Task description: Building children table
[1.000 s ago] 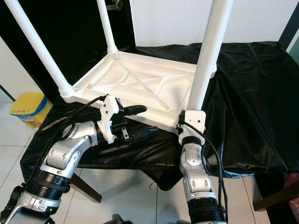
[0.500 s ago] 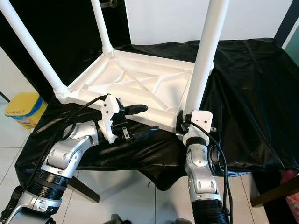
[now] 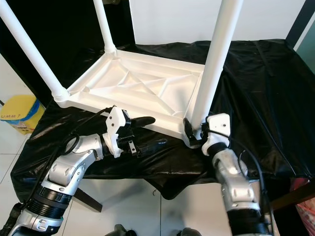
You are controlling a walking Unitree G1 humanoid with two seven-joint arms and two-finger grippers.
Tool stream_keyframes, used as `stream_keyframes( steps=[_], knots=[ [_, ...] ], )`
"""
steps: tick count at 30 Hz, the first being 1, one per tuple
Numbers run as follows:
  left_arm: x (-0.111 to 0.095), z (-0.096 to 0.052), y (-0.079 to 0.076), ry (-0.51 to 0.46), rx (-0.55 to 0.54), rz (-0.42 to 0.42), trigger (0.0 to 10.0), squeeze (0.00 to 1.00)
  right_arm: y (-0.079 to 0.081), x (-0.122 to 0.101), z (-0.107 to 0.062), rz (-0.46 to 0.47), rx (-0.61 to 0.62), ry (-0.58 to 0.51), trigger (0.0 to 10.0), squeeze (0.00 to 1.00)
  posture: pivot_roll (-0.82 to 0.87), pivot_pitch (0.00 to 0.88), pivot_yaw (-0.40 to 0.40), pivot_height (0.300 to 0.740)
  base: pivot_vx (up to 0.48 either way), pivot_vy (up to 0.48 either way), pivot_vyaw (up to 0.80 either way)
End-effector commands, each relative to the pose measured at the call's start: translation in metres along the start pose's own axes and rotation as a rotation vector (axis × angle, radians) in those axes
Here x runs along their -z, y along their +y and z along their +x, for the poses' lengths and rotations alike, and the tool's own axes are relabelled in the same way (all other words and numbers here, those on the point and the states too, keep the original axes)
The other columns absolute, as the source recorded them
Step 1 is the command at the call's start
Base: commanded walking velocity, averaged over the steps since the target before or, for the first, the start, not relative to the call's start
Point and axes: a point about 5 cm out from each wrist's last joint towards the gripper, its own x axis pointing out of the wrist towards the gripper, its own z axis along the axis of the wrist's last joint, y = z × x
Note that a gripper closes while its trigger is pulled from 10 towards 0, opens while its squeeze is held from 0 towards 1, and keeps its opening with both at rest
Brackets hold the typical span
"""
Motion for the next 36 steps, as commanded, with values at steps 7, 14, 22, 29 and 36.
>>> stream_keyframes(
  steps=[7,14,22,29,36],
  knots=[
    [0.0,-0.005,-0.001,0.021,-0.024,-0.004,10.0,0.0,-0.005,-0.002,0.01,-0.002,-0.232,0.026,10.0,0.0,-0.15,0.071,0.04,0.74,0.0,0.0,0.0],
    [0.0,-0.002,-0.008,0.023,-0.002,-0.01,10.0,0.0,-0.012,-0.001,0.016,-0.059,-0.304,0.061,0.0,0.0,-0.13,0.05,0.038,0.74,0.0,0.0,0.0],
    [0.002,0.005,-0.01,0.018,0.02,0.0,10.0,0.0,-0.032,0.005,0.005,-0.061,-0.255,0.079,0.0,0.0,-0.15,0.02,0.042,0.74,0.0,0.0,0.0],
    [-0.004,0.004,-0.001,-0.006,-0.017,-0.001,10.0,0.0,-0.037,0.012,0.0,-0.028,-0.214,0.092,0.0,0.0,-0.17,0.008,0.042,0.74,0.0,0.0,0.0],
    [0.0,0.004,0.001,-0.008,-0.045,-0.011,10.0,0.0,-0.018,0.022,-0.006,0.028,-0.016,0.088,10.0,0.0,-0.19,0.043,0.02,0.74,0.0,0.0,0.0]
  ],
)
